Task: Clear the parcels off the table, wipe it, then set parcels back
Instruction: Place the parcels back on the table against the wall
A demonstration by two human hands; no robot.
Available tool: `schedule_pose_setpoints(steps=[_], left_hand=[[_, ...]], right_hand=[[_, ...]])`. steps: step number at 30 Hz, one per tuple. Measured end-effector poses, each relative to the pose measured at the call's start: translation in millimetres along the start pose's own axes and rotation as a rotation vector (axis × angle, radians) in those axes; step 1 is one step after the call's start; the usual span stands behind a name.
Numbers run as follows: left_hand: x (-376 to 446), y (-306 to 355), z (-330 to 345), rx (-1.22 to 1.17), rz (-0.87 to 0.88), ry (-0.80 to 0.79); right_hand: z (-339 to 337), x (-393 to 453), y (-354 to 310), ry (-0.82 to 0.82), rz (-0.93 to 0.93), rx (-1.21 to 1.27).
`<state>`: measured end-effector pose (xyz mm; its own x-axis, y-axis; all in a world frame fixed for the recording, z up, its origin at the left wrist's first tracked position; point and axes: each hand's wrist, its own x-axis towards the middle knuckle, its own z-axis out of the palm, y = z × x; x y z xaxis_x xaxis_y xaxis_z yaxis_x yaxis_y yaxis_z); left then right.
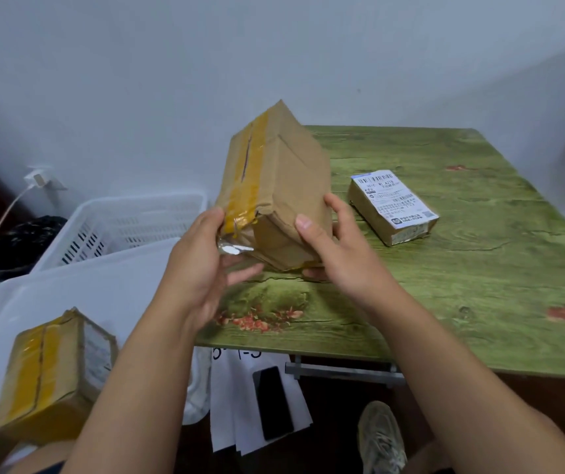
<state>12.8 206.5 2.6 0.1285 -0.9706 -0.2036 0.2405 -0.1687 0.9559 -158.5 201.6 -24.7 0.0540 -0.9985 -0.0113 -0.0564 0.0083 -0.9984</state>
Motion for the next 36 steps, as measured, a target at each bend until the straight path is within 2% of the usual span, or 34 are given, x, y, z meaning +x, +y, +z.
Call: schedule_pose_setpoints(steps=[8,12,16,18,21,23,26,31,36], left_hand=[[-5,-3,3,0.08,0.108,0.032],[-5,-4,2,0.18,0.185,0.063],[-12,-1,4,0.333,0.366,0.039],[-16,1,6,0.398,0.442,-0.007],[-19,2,6,0.483,0.511,-0.012],[-19,1,4,0.509,0.54,-0.041],[-16,1,-2,0.577,0.585,-0.064],[-5,0,-18,0.814,0.743,0.083],[-1,2,-31,0.74,0.689,0.009]], right_hand=[[0,4,-2,0.102,-0.04,-0.087],[1,3,-2,0.076,0.011,-0.062],[5,4,2,0.004,0.019,-0.149],[6,3,2,-0.007,0.063,0.06],[1,1,-5,-0.08,0.151,0.537],[-4,2,-7,-0.156,0.163,0.653],[-7,7,-3,-0.198,0.206,0.774],[-11,9,0,-0.244,0.267,0.926],[-10,4,-4,-0.299,0.326,0.805]])
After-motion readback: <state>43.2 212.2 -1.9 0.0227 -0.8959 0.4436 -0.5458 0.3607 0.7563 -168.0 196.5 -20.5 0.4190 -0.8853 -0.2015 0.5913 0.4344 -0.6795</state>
